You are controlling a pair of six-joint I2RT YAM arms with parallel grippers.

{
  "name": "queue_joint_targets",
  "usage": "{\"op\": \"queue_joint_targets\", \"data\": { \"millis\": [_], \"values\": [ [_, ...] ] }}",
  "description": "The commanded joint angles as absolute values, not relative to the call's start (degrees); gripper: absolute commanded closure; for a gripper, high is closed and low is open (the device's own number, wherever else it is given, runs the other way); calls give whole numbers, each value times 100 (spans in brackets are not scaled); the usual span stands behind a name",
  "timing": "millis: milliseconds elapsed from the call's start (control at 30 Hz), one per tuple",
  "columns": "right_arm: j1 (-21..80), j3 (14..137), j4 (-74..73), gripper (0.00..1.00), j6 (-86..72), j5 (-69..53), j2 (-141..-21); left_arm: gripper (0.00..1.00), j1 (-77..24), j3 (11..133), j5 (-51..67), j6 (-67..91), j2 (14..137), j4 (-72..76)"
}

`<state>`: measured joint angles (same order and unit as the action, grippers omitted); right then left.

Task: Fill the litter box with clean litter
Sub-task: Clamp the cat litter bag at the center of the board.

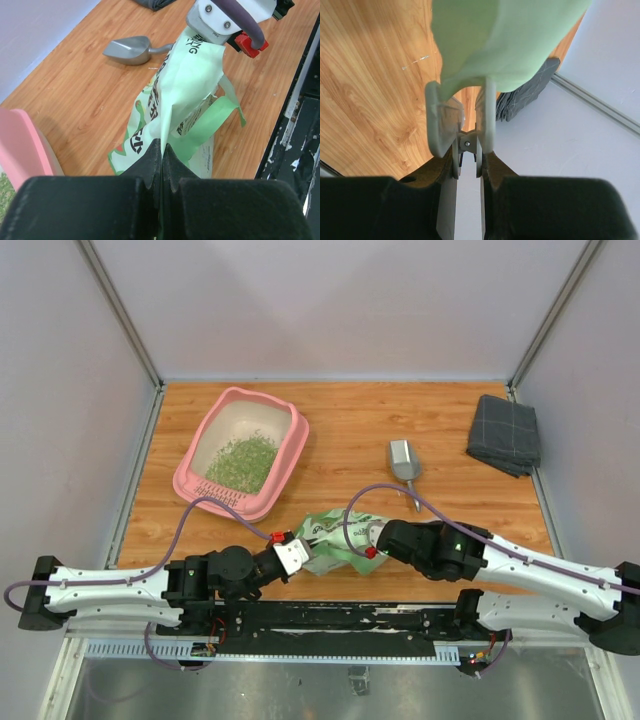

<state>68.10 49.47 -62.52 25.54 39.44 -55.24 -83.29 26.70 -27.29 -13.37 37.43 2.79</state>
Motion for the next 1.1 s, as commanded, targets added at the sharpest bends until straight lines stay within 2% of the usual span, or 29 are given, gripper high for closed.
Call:
{"op": "queue_joint_targets", "data": {
  "millis": [0, 200, 467, 1067],
  "values": [
    [6946, 5255, -6117, 99, 2367, 4320, -5553, 100, -8306, 3149, -2580, -1181, 3551, 1454],
    [7075, 5110, -5956, 99, 2214, 4844, -5252, 100, -8249, 3219, -2537, -924, 3529, 1518],
    [7073, 4859, -5810, 99, 2175, 4821, -4890, 100, -7970, 3471, -2271, -748, 3636, 1430],
    [7084, 4628, -5666, 99, 2258, 4747, -4889, 100, -7514, 3440, -1750, -508, 3903, 1543]
  ]
}}
